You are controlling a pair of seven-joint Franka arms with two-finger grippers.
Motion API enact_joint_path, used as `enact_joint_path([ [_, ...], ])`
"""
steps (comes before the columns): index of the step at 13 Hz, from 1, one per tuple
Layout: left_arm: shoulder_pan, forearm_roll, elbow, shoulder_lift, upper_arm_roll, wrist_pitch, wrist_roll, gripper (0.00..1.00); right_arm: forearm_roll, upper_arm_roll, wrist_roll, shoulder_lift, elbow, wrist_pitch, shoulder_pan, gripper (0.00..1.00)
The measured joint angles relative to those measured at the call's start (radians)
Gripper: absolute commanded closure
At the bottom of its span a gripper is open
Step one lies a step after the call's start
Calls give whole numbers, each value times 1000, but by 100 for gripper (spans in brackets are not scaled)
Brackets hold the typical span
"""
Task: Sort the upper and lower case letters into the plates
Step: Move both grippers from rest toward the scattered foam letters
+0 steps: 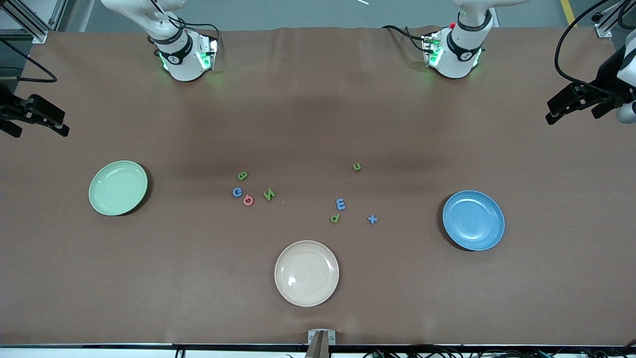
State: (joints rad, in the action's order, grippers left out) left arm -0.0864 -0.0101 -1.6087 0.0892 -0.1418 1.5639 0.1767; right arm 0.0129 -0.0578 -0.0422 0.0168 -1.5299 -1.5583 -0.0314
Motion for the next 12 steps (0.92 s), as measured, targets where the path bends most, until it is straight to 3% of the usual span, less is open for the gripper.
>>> enact_joint_path([
  [7, 9, 0, 0, -20, -15, 0, 4, 0, 0, 0, 1, -2, 1, 5, 0, 0],
  [12, 15, -1, -19, -188, -153, 143, 220, 0, -10, 10, 75, -22, -65, -26, -74, 0],
])
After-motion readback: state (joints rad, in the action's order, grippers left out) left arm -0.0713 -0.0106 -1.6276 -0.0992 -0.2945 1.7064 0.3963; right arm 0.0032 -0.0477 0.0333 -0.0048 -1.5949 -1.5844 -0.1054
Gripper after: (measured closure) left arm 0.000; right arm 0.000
